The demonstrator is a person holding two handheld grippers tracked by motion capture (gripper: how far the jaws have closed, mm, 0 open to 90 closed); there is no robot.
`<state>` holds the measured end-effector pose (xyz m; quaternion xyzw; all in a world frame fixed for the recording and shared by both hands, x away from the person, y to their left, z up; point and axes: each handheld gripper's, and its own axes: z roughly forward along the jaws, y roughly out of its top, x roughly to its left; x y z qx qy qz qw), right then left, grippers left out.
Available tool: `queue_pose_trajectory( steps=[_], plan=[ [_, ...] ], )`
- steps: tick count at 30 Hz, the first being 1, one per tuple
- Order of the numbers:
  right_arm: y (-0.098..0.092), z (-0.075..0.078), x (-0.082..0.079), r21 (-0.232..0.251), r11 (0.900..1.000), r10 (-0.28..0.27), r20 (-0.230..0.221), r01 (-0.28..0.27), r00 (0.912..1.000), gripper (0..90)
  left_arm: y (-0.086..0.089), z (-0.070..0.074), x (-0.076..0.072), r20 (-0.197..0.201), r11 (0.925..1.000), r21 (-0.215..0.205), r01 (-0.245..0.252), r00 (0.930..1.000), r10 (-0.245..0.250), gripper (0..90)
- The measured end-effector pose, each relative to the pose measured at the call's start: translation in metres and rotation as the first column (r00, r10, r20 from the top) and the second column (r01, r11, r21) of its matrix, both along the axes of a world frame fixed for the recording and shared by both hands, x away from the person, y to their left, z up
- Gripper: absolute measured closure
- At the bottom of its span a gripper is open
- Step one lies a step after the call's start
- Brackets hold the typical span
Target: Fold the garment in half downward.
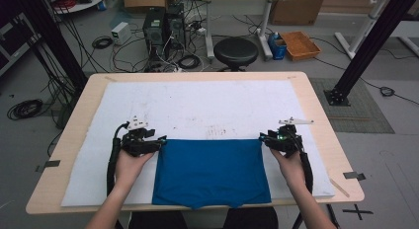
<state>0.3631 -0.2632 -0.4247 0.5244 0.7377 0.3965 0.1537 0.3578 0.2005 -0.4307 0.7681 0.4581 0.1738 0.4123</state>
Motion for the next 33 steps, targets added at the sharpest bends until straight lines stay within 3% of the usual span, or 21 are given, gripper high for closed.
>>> queue_pose_trajectory(
  steps=[3,6,11,13,14,19,26,33],
  plan=[
    [0.005,-0.01,0.012,-0.01,1.0,0.012,-0.061,-0.013,0.9981,59.0,-0.002,-0.009,0.007,-0.055,0.9999,0.013,0.005,0.9985,-0.004,46.5],
    [0.009,-0.017,0.014,-0.042,0.998,0.037,-0.083,-0.041,0.9958,68.8,-0.002,-0.014,0.01,-0.099,0.9999,0.003,0.013,0.995,-0.013,51.0],
    [0.015,-0.019,0.008,-0.102,0.99,0.09,-0.052,-0.095,0.9946,85.5,-0.004,-0.016,0.004,-0.078,0.9994,-0.002,0.035,0.9963,-0.035,72.2],
    [0.015,-0.018,0.007,-0.111,0.989,0.089,-0.043,-0.093,0.9951,87.4,-0.006,-0.017,0.001,-0.065,0.9986,0.011,0.052,0.9966,-0.051,82.2],
    [0.014,-0.017,0.007,-0.111,0.99,0.086,-0.038,-0.09,0.9955,87.6,-0.006,-0.017,0.001,-0.07,0.9987,-0.003,0.052,0.9962,-0.052,84.8],
    [0.012,-0.014,0.01,-0.098,0.991,0.088,-0.012,-0.089,0.996,87.9,-0.002,-0.015,0.005,-0.038,0.9983,-0.014,0.056,0.9977,-0.056,86.3],
    [0.007,-0.008,0.03,-0.077,0.995,0.071,0.01,-0.07,0.9975,87.9,-0.002,-0.013,0.022,-0.017,0.9983,-0.013,0.056,0.9983,-0.057,86.3],
    [0.009,-0.011,0.042,-0.109,0.993,0.056,0.018,-0.054,0.9983,87.9,-0.008,-0.01,0.038,0.011,0.998,0.018,0.06,0.9981,-0.06,86.3]
  ],
)
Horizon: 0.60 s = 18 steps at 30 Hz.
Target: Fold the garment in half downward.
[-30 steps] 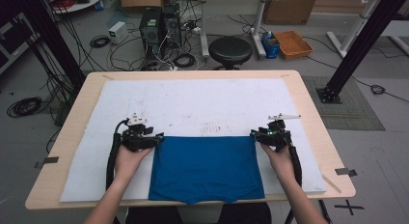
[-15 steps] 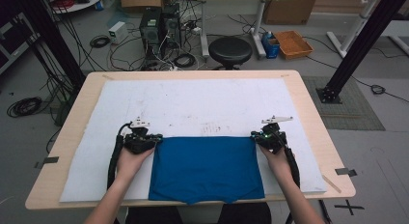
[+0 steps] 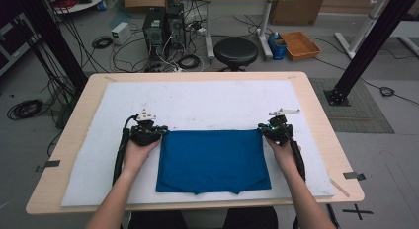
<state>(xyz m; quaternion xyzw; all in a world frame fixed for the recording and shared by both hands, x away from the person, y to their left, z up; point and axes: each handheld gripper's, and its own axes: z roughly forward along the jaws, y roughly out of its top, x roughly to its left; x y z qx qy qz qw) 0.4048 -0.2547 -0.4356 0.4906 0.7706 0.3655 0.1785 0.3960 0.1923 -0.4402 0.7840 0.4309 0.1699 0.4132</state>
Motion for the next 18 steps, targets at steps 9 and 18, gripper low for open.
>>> queue_pose_trajectory(
  steps=[9,18],
  plan=[
    [0.0,0.002,-0.002,-0.01,1.0,0.007,0.03,-0.006,0.9995,75.1,0.002,0.005,-0.001,0.022,0.9998,-0.014,-0.014,0.9997,0.014,64.7],
    [-0.009,0.02,-0.037,0.031,0.999,0.025,0.121,-0.029,0.9924,45.8,0.021,0.03,-0.05,0.173,0.9965,-0.075,-0.037,0.9837,0.05,37.8]
  ],
)
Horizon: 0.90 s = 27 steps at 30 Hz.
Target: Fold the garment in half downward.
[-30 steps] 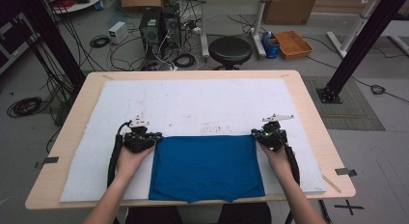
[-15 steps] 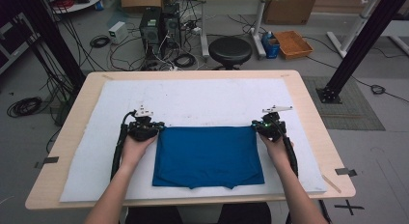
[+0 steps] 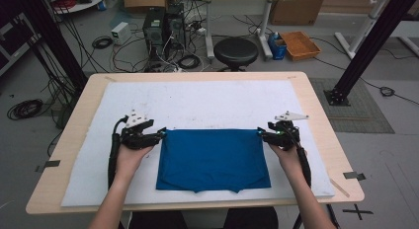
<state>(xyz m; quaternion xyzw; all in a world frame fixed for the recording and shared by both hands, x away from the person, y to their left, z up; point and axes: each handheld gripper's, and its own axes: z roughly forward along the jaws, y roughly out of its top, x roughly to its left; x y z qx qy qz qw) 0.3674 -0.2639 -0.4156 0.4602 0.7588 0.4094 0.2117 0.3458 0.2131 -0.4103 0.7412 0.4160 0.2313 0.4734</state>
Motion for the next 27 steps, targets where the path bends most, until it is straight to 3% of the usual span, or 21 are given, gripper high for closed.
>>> queue_pose_trajectory(
  steps=[3,6,9,15,21,24,27],
  plan=[
    [-0.007,0.007,-0.016,0.049,0.999,0.019,0.042,-0.021,0.9989,42.6,0.012,0.001,-0.013,0.058,0.9984,-0.048,0.028,0.998,-0.026,37.7],
    [-0.013,0.012,-0.026,0.064,0.998,0.013,0.065,-0.017,0.9978,41.0,0.023,0.001,-0.02,0.1,0.9943,-0.093,0.052,0.9941,-0.042,37.7],
    [-0.016,0.012,-0.03,0.072,0.997,0.009,0.071,-0.014,0.9974,41.0,0.026,0.0,-0.024,0.103,0.9916,-0.118,0.052,0.9939,-0.04,37.7],
    [-0.012,0.012,-0.028,0.065,0.997,0.027,0.083,-0.032,0.9962,40.8,0.023,0.003,-0.024,0.051,0.9952,-0.079,0.058,0.9973,-0.054,37.7],
    [-0.008,0.012,-0.027,0.066,0.997,0.037,0.089,-0.043,0.9954,40.8,0.019,0.013,-0.027,0.052,0.9927,-0.086,0.084,0.9955,-0.08,33.8],
    [-0.008,0.012,-0.029,0.064,0.997,0.039,0.089,-0.045,0.9953,40.9,0.017,0.014,-0.027,0.007,0.9875,-0.121,0.102,0.9948,-0.102,33.9],
    [-0.008,0.014,-0.03,0.066,0.997,0.037,0.097,-0.044,0.9945,40.8,0.014,0.018,-0.029,0.008,0.9855,-0.117,0.123,0.9924,-0.123,33.8]
  ],
)
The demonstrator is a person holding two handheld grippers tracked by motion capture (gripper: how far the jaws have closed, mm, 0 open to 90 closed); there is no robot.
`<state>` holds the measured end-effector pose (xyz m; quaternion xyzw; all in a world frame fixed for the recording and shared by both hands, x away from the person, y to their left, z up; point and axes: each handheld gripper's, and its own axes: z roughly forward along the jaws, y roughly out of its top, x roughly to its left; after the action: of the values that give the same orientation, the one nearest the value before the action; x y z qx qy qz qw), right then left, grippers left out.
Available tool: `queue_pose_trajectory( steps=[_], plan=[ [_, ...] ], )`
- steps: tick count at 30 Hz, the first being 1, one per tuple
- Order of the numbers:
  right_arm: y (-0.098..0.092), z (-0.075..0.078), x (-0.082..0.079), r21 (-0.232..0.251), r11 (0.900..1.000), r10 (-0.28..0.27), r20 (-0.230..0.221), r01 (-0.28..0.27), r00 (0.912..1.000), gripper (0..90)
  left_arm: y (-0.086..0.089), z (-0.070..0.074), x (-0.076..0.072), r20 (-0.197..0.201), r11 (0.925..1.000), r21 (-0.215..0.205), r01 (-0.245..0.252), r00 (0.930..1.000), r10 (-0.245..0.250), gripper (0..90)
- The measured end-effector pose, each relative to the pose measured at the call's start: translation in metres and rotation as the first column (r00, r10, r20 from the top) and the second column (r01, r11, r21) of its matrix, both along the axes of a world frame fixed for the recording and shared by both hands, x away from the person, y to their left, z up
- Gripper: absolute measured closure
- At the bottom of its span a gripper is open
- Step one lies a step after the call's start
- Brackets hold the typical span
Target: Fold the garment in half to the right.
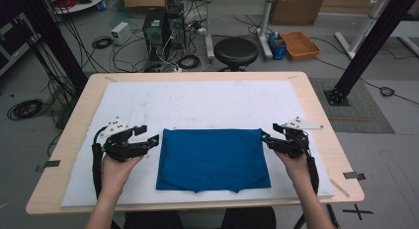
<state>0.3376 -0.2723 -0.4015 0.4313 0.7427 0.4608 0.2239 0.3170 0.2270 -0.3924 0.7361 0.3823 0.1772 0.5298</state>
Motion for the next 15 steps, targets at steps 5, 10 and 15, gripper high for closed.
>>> queue_pose_trajectory(
  steps=[5,10,15],
  plan=[
    [0.002,0.006,0.001,0.009,1.0,0.007,0.015,-0.008,0.9999,40.8,-0.006,0.009,-0.003,-0.011,0.9994,0.001,0.035,0.9993,-0.035,31.8],
    [0.013,0.01,0.005,0.0,0.999,0.054,0.017,-0.054,0.9984,40.8,-0.003,0.011,-0.018,-0.002,0.9996,0.019,0.021,0.9998,-0.021,32.3],
    [0.026,0.013,0.011,-0.014,0.997,0.082,0.021,-0.081,0.9964,40.7,0.012,0.008,-0.038,-0.042,0.9995,0.01,-0.03,0.9987,0.03,34.1]
  ],
)
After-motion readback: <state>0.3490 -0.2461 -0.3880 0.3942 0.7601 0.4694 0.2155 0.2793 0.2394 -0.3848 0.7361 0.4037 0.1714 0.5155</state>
